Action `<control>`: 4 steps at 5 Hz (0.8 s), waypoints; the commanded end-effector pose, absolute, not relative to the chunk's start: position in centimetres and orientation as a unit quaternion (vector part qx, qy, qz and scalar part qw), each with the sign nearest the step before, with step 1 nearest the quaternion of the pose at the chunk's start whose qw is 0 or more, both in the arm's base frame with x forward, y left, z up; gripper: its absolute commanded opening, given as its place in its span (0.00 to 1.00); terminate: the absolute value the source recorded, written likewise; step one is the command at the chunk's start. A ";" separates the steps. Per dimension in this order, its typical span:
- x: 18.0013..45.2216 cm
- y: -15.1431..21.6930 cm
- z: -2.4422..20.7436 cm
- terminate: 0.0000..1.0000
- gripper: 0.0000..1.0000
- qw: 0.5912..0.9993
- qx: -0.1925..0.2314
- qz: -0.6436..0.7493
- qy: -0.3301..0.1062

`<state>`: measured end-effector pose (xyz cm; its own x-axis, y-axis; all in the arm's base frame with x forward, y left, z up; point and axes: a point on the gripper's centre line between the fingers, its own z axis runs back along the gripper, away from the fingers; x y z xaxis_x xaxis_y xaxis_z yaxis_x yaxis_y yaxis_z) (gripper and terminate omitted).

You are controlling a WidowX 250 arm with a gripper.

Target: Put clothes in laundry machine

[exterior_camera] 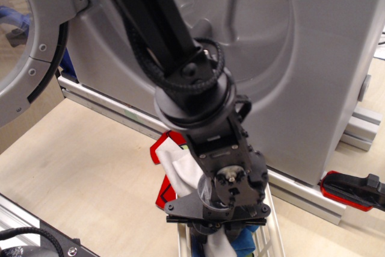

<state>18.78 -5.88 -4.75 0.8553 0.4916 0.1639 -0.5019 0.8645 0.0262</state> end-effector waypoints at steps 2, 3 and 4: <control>19.3 -5.8 1.9 0.00 0.00 0.959 -0.001 0.247 -0.141; 19.5 -5.6 4.5 0.00 0.00 0.958 -0.008 0.243 -0.152; 19.3 -5.4 6.3 0.00 0.00 0.961 -0.018 0.232 -0.148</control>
<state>18.23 -4.93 5.27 0.8524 0.4587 0.2509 -0.4554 0.8872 -0.0745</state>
